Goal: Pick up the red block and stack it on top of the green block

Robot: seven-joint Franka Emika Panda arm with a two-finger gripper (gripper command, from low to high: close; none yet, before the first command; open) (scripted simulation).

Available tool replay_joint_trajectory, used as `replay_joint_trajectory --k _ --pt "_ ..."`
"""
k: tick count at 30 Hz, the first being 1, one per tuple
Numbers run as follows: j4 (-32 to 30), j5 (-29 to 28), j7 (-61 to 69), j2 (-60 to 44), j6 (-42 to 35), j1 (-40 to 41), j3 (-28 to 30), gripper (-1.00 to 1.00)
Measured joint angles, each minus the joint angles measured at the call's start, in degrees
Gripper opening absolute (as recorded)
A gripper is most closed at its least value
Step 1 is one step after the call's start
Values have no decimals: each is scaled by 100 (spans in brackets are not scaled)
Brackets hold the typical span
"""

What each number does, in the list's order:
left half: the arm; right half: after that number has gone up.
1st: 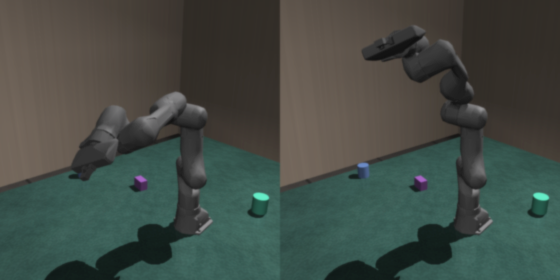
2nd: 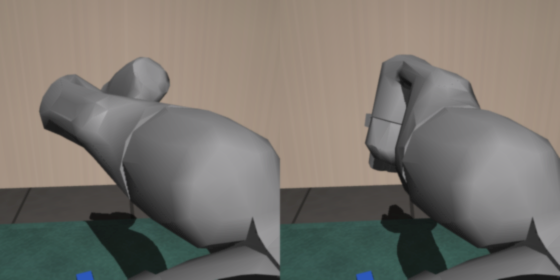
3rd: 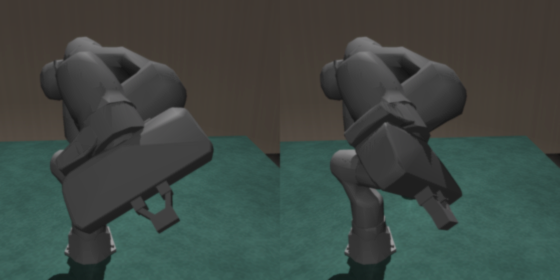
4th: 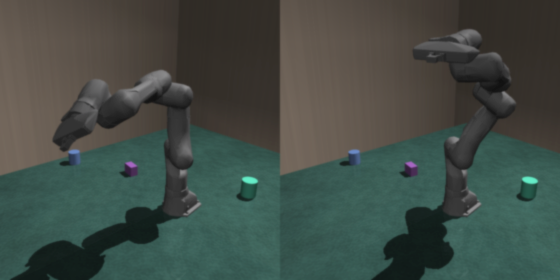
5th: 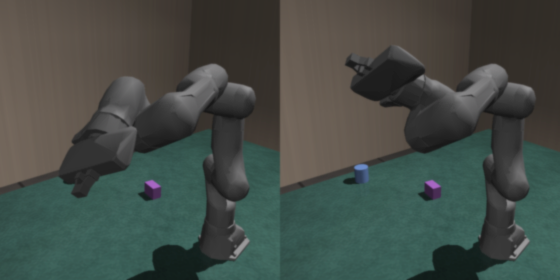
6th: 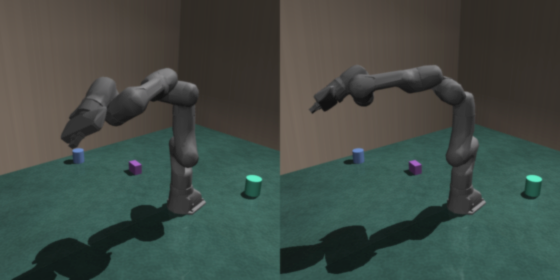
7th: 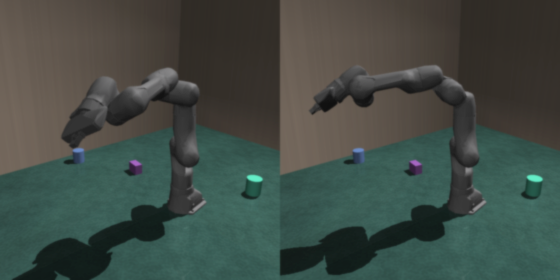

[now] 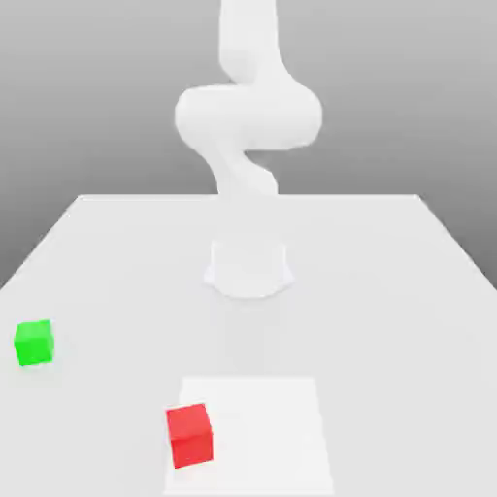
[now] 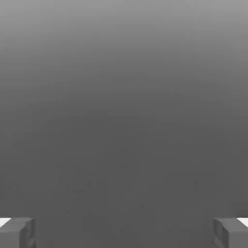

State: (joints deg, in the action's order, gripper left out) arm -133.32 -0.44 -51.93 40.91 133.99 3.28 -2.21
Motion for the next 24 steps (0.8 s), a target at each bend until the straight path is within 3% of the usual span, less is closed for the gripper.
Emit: replay_joint_trajectory --k 12,19,24 --pt "-744 -447 -3116 -2392 1069 1251 -776 0" --pt "-1172 -619 -4846 -3760 1684 1611 -822 0" --pt "-1483 -371 -5810 -4690 2143 1697 -785 0"
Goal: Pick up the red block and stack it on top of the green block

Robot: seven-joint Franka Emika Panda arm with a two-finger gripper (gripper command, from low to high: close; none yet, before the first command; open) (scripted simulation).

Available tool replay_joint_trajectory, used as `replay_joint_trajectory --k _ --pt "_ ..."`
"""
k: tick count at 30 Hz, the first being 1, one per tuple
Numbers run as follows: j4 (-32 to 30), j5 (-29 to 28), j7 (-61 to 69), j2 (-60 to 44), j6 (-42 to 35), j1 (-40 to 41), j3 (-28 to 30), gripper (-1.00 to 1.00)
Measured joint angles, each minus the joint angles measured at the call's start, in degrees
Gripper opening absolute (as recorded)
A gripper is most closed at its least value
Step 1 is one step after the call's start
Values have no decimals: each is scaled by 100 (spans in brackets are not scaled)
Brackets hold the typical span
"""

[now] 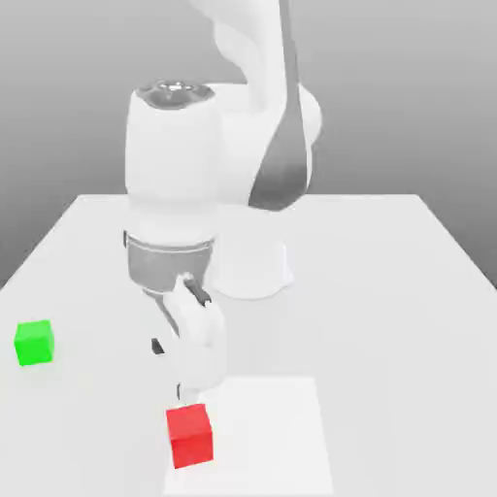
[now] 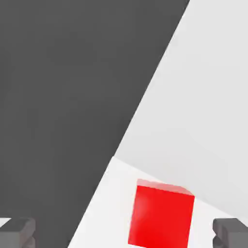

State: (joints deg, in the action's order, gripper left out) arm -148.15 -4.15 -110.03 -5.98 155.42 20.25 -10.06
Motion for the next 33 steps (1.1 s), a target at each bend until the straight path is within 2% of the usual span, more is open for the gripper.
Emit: replay_joint_trajectory --k 5,6,13,19,23,30,32,33 --pt "78 -271 -417 -1009 792 -192 274 0" --pt "107 -347 -476 -1207 956 -259 357 -100" --pt "113 -364 -491 -1252 1003 -272 373 -100" --pt "-62 95 -222 -214 144 -76 235 -100" --pt "-198 173 -780 111 -60 660 964 -100" --pt "-441 322 -1928 677 -357 2639 1925 -100" --pt "-456 441 -1975 477 -139 3294 1875 -100" --pt "-452 491 -1961 304 29 3122 1730 -100"
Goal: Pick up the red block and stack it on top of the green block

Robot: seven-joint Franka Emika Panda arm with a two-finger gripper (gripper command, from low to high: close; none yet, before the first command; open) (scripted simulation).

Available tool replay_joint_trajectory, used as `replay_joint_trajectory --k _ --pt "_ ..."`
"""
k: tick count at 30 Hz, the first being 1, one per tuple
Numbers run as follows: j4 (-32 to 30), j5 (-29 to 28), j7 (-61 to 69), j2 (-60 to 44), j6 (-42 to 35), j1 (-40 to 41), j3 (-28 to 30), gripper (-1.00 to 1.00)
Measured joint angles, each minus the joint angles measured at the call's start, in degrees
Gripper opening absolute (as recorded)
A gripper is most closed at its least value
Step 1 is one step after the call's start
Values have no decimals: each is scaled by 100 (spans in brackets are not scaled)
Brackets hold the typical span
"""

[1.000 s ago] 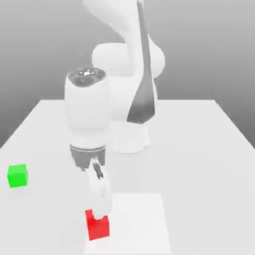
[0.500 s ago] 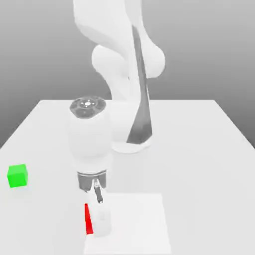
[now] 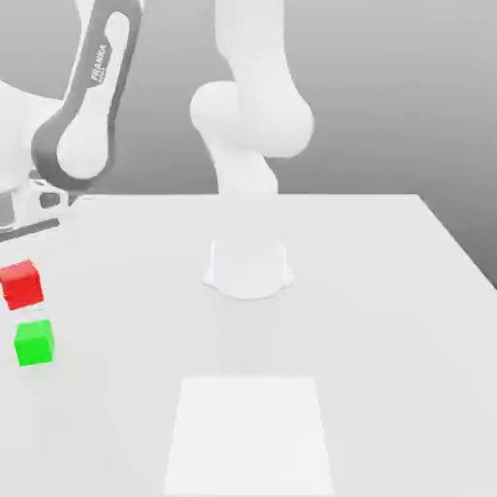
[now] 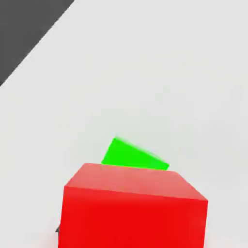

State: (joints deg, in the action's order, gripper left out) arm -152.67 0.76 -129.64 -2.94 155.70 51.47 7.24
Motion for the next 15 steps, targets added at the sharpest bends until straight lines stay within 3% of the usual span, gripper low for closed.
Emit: replay_joint_trajectory --k 2,3,10,15 --pt "15 122 71 -390 373 -74 -119 -100" --pt "23 185 111 -593 566 -66 -164 100" --pt "25 204 125 -641 604 -66 -184 100" --pt "-15 -56 -63 251 -244 -49 -145 100"
